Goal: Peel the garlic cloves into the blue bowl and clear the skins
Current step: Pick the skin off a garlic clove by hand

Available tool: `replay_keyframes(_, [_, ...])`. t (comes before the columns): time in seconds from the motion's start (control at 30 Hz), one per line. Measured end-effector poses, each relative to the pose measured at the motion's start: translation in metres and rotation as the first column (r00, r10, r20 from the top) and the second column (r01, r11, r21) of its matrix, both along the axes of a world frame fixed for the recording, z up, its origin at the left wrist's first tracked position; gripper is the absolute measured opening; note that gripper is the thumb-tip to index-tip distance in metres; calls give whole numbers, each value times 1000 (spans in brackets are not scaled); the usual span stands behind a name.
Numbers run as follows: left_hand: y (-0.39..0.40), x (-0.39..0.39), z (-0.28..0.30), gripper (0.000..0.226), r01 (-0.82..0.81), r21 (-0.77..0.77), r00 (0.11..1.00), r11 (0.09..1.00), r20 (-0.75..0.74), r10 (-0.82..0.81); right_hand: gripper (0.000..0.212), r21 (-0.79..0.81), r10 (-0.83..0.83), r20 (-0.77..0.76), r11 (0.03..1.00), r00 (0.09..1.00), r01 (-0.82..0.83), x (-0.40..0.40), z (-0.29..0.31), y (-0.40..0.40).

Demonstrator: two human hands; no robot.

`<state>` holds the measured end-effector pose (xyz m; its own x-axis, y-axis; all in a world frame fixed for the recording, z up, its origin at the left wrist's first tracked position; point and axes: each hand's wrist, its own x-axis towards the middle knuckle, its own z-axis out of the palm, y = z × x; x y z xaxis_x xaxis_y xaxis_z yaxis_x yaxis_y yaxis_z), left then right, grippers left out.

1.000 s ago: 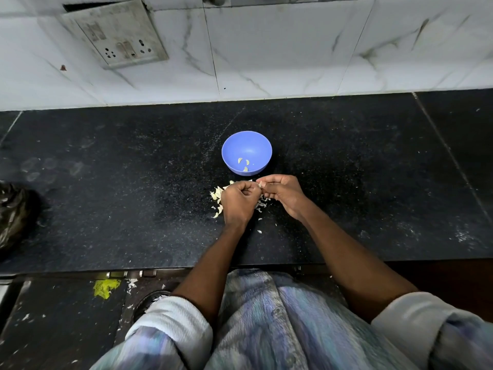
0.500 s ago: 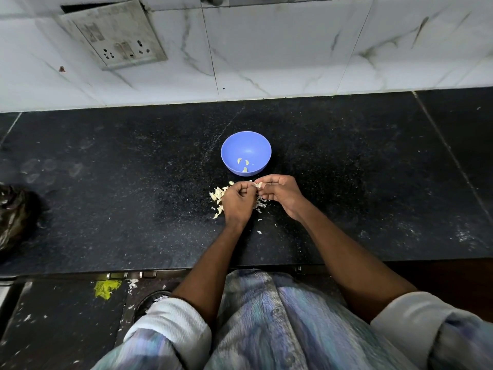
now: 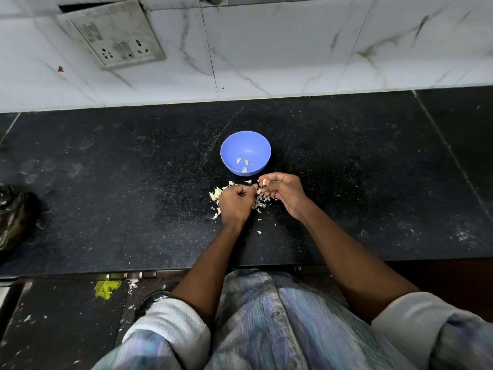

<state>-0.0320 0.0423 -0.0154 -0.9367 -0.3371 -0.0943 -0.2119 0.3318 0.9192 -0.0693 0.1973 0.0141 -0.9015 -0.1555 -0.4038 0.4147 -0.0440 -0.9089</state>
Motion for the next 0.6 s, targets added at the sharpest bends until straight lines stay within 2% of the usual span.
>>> replay_keyframes(0.1, [-2,-2,-1,9,-16,7,1000,1000,-8,16,17,21,-3,-15,1000,1000,4,0,1,1])
replay_keyframes(0.23, [-1,0,6,16,46,117,998,992,-45,-41,18,48,3,-31,999,1000,-1,0,0,1])
replay_keyframes(0.33, [2,2,10,7,54,53,993,997,-107,-48,18,36,7,-34,999,999,-6,1,1,0])
replay_keyframes(0.6, [4,3,12,8,42,-137,984,990,-167,-65,15,72,39,-93,997,995,-33,3,-1,-1])
